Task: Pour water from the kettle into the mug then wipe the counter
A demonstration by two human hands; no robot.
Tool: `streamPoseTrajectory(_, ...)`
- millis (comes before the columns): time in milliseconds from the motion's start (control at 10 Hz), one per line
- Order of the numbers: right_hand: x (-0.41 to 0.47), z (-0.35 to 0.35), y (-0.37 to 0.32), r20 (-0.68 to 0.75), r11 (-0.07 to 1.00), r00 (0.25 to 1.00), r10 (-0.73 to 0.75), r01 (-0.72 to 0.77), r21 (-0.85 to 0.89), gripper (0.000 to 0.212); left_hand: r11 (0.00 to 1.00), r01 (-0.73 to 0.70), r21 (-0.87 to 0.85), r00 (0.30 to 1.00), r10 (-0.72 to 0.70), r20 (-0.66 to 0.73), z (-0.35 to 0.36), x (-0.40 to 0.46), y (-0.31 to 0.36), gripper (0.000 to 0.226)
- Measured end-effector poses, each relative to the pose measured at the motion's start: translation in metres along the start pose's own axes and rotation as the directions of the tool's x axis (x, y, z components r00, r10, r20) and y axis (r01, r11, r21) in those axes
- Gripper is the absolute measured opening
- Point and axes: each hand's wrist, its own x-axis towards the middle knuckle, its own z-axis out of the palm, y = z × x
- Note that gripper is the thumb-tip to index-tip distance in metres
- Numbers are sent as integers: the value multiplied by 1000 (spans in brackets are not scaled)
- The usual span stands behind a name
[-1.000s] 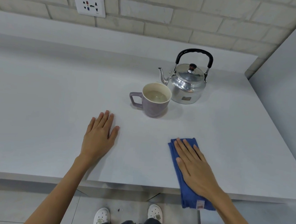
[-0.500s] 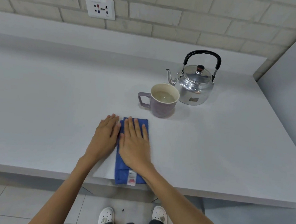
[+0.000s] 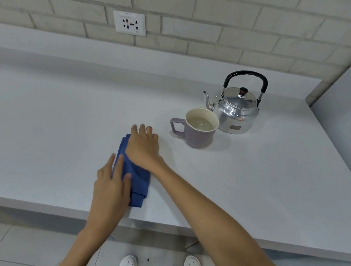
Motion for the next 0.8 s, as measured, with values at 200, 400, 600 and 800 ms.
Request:
streamPoseTrajectory(200, -1, -7, 21, 289, 996, 953, -88, 92, 1, 44, 942, -138, 306, 978, 82, 189, 32, -8, 1, 93)
streamPoseTrajectory(400, 3, 17, 24, 332, 981, 933, -141, 177, -81, 54, 939, -134, 317, 973, 63, 223, 32, 1, -12, 92)
streamPoseTrajectory(600, 0, -1, 20, 376, 994, 921, -104, 111, 3, 53, 916, -130, 380, 947, 1, 322, 18, 4, -5, 117)
streamPoseTrajectory(800, -27, -70, 22, 241, 953, 966, -94, 17, 302, 37, 900, -195, 390, 912, 20, 411, -12, 30, 9, 127)
